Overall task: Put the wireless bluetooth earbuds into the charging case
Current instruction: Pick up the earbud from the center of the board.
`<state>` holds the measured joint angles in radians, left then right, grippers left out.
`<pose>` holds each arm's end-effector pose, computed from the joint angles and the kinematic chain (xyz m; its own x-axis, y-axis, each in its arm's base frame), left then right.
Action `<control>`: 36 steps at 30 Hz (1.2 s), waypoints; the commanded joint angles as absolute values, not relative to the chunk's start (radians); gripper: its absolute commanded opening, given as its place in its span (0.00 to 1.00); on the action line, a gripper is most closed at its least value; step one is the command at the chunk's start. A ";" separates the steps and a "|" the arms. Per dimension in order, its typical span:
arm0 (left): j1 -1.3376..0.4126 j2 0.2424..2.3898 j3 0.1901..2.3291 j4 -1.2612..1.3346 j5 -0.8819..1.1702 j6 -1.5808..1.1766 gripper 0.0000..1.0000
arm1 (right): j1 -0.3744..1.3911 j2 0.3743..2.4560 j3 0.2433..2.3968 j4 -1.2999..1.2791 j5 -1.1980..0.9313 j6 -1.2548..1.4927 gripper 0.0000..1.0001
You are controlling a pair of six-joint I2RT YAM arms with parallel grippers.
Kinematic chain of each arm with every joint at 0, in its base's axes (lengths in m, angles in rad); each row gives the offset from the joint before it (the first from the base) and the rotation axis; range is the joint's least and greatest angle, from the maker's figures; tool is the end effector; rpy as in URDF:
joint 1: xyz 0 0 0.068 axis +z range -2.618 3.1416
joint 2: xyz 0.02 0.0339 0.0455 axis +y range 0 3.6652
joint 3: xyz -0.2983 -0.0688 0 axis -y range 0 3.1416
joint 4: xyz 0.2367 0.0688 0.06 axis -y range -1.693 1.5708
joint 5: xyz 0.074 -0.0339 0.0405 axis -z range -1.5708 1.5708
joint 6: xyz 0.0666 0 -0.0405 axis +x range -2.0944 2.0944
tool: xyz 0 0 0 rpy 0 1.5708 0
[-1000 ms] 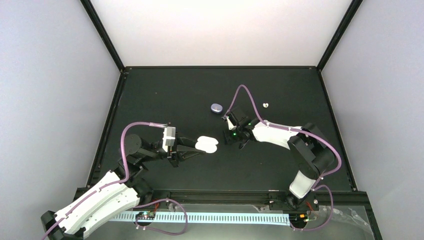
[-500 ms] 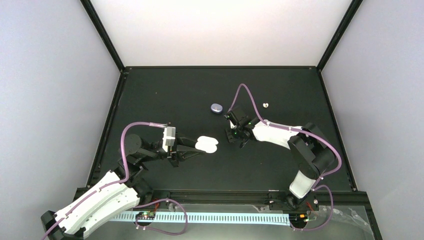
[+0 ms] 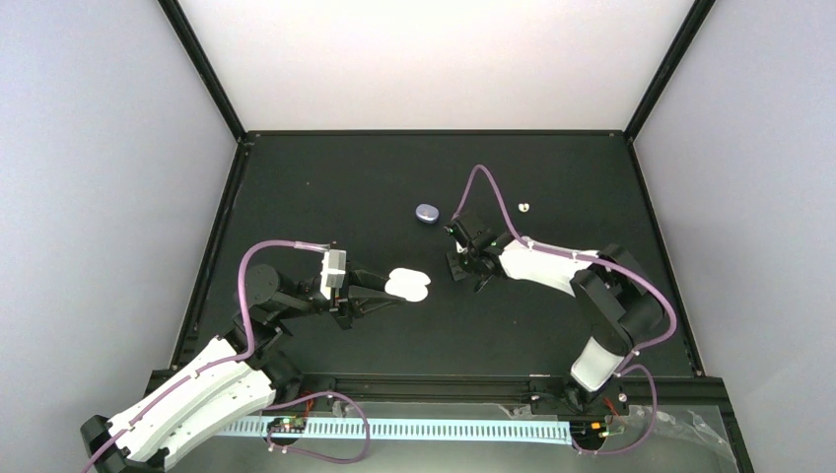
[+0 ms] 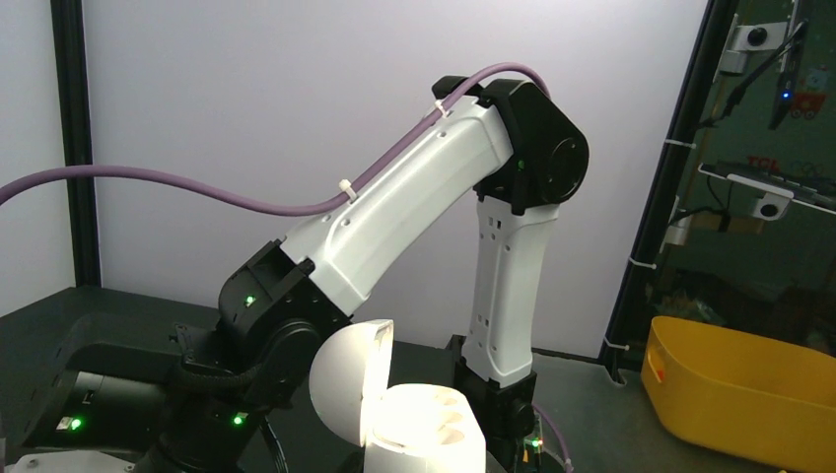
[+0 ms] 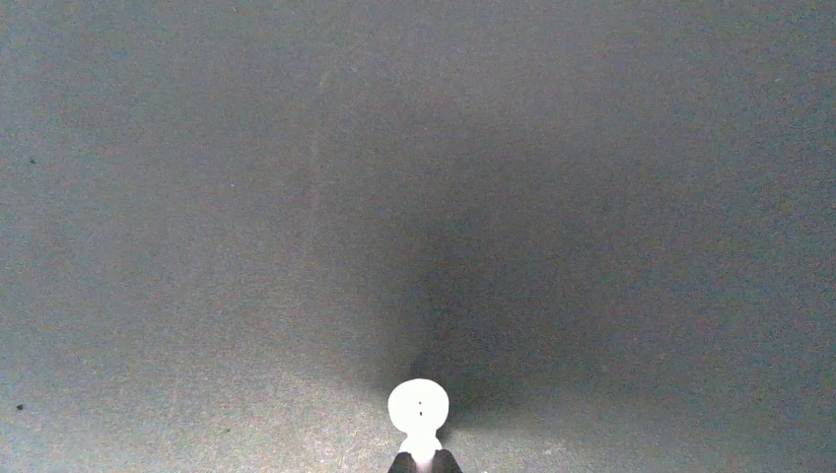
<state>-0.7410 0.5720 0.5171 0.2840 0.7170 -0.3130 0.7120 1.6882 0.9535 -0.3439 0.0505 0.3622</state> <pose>0.0662 -0.1199 0.3501 -0.1426 -0.1841 -0.9725 0.9849 0.0709 -0.1579 0.2575 0.2178 0.1718 -0.8487 -0.2650 -0.4577 -0.3569 0.9256 0.1258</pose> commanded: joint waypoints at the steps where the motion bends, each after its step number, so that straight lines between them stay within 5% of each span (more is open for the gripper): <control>1: -0.746 0.574 0.523 0.289 0.710 -0.301 0.02 | 0.713 1.596 0.937 -0.342 0.090 0.362 0.01; 16: -0.746 0.539 0.538 0.250 0.730 -0.233 0.02 | 0.761 0.937 1.138 -0.865 -0.229 0.066 0.01; 26: -0.746 0.580 0.628 0.156 0.838 -0.129 0.02 | 1.098 0.935 1.484 -1.237 -0.118 -0.114 0.01; 36: -0.751 0.656 0.645 0.247 0.914 -0.171 0.02 | 1.207 1.021 1.624 -1.133 -0.214 -0.160 0.01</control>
